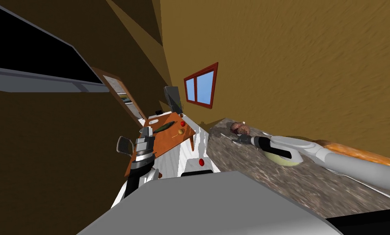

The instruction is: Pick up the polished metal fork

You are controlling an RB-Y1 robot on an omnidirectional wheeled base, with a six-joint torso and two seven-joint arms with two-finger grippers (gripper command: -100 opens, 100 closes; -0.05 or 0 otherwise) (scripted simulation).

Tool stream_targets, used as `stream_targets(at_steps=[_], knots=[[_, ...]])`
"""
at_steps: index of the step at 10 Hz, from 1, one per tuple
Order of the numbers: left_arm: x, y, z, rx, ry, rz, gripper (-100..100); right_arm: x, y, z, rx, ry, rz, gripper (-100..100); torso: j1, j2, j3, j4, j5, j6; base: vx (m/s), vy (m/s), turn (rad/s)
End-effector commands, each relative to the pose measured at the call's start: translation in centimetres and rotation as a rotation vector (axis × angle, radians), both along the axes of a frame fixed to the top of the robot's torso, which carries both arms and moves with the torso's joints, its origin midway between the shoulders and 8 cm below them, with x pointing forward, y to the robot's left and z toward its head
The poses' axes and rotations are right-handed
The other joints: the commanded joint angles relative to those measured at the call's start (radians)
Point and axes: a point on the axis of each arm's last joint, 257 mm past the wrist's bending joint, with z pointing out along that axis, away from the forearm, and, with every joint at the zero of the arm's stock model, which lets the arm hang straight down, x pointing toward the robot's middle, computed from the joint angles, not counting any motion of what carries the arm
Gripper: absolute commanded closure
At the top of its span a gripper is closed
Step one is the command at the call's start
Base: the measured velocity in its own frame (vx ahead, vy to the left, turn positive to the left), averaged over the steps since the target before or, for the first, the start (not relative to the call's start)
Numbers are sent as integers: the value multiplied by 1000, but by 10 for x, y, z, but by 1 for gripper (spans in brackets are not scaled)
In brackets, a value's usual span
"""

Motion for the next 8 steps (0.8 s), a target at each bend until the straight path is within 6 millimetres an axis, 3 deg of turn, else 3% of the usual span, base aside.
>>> stream_targets(at_steps=[1,8], knots=[[0,0,0,0,0,0,0,-6,0,0,-15,24,16,-100,0,0,0,0,0,0,53,21,-18],[0,0,0,0,0,0,0,-61,-1,-25,-78,197,85,-100,-2,-7,-4,-2,-1,0,111,9,-34]])
